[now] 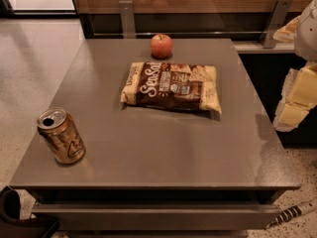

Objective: Move apple near orange can

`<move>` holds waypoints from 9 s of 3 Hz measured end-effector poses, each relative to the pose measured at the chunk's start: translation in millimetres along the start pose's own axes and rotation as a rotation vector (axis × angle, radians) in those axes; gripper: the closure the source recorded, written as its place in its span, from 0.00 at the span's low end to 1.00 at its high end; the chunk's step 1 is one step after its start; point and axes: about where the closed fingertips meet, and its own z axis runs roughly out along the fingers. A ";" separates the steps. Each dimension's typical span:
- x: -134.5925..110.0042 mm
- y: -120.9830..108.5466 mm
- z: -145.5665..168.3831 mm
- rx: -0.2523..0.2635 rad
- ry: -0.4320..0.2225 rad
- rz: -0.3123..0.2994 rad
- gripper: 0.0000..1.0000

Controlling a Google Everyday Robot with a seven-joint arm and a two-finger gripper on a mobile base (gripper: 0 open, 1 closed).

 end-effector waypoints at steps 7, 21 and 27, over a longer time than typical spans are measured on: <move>-129.9 -214.3 82.5 0.140 -0.819 0.418 0.00; -195.1 -270.5 196.1 -0.005 -0.892 0.532 1.00; -174.8 -22.1 81.5 -0.248 -1.047 0.391 1.00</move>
Offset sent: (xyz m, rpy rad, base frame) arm 0.0518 -0.0134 0.0075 0.0817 -0.0707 -0.0551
